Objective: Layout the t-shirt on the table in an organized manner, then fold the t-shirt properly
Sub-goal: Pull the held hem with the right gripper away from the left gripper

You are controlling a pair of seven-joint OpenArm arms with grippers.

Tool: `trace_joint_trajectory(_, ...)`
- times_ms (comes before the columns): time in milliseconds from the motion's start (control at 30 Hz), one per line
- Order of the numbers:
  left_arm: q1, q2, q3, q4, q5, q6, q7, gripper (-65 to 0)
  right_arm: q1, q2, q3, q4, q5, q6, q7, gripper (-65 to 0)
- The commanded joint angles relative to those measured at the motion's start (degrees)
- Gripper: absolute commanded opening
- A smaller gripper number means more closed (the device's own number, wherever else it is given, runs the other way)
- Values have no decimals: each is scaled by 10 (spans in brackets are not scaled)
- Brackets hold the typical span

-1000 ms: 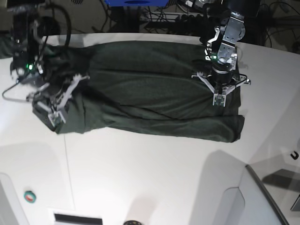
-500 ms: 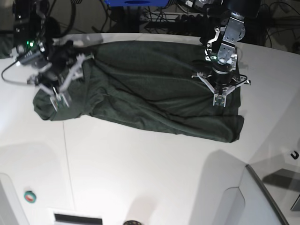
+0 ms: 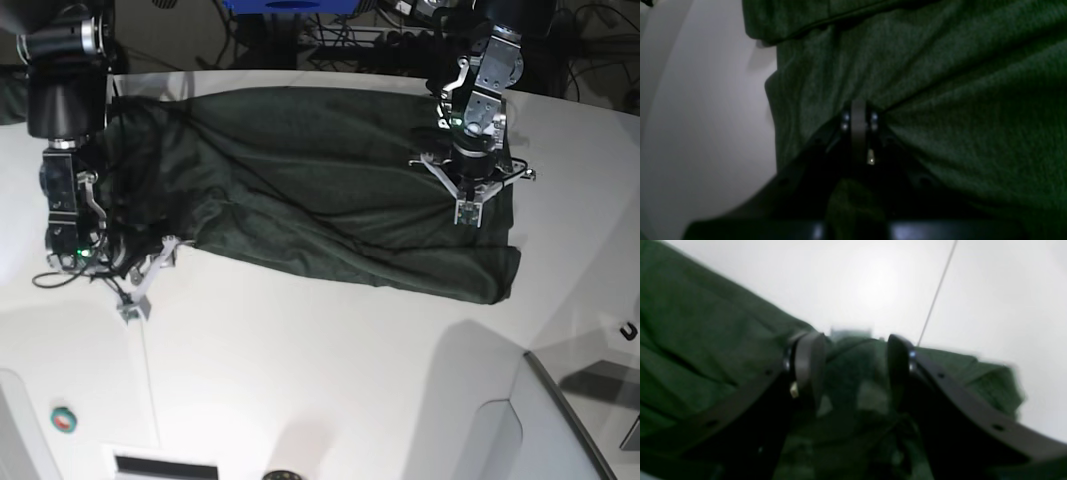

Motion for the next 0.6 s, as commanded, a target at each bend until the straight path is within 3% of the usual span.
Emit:
trace_joint_trajectory(0,1,-3,-1,3,-3,-1,9,-650,9,4,1,-8,3,0,12,-374)
trace_joint_trajectory(67,1,-3,-1,3,-3,-1,9,-650,8,4,0,-28,3,0,28,-449)
trace_joint_trajectory(167,1,-3,-1,3,-3,-1,9,-650,-4,5,1,-24,3,0,37,-636)
trace_joint_trajectory(567,1,-3,-1,2,-3,-1,9,-650,-62,5,6,206,3,0,35,-623)
